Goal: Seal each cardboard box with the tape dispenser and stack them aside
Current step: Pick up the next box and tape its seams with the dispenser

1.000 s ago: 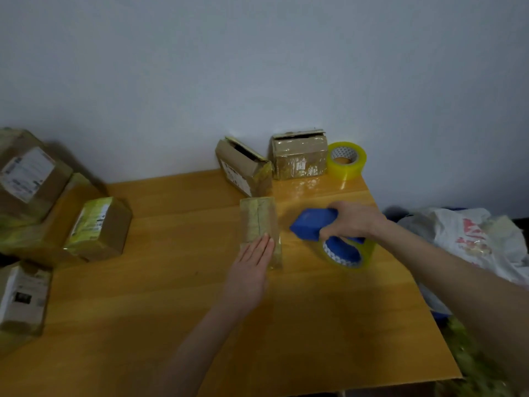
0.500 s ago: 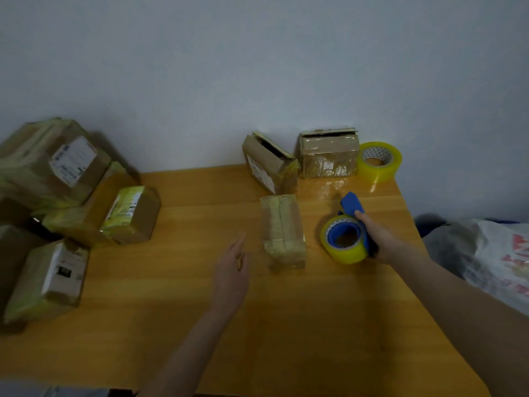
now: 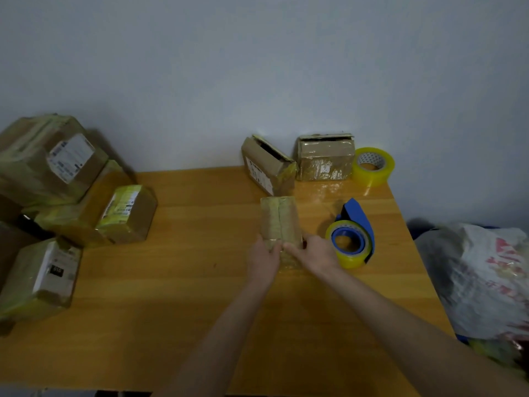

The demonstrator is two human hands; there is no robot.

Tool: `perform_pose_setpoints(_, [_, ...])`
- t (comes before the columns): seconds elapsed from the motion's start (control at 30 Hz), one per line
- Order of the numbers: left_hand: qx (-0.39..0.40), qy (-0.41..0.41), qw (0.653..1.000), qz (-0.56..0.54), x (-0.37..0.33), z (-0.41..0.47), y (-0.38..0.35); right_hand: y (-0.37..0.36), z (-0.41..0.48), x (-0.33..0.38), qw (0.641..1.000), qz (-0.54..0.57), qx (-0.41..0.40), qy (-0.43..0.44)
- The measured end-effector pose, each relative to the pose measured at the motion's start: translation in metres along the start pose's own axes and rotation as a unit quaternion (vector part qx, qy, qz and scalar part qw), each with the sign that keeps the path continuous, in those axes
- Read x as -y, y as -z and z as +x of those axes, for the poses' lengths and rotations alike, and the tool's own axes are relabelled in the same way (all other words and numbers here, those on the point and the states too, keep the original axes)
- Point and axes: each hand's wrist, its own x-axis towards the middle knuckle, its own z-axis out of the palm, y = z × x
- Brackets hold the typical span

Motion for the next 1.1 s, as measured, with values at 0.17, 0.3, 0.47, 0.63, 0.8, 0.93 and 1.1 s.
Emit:
perform_pose_setpoints(0.17, [0.021,-0.043,0.999,0.008,0.014,0.006,0.01,-0.001,0.004,-0.006,1.0,0.031,0.001,-0.005])
perform_pose_setpoints(0.3, [-0.005,-0.072,0.997,0.007,0.029,0.003,0.023,0.011,0.002,-0.014,0.999,0.027,0.0,0.024])
perform_pose_setpoints(0.47, [-0.05,-0.117,0.992,0.014,0.034,-0.004,0.025,0.013,-0.006,-0.014,0.998,0.043,-0.02,0.042])
perform_pose_setpoints(0.63, [-0.025,-0.125,0.992,-0.013,0.03,0.001,0.025,0.007,-0.004,-0.017,0.994,0.102,-0.021,0.038])
perform_pose_setpoints(0.8, [-0.03,-0.182,0.982,0.04,0.032,0.003,0.03,0.011,-0.004,-0.014,0.997,0.022,-0.021,0.065])
perform_pose_setpoints(0.93, [-0.023,-0.217,0.968,0.125,0.029,0.006,0.03,0.019,-0.001,-0.009,0.983,-0.16,-0.03,0.084])
perform_pose_setpoints(1.1, [0.01,-0.246,0.94,0.238,0.025,0.019,0.027,0.014,0.01,0.001,0.966,-0.239,-0.01,0.097])
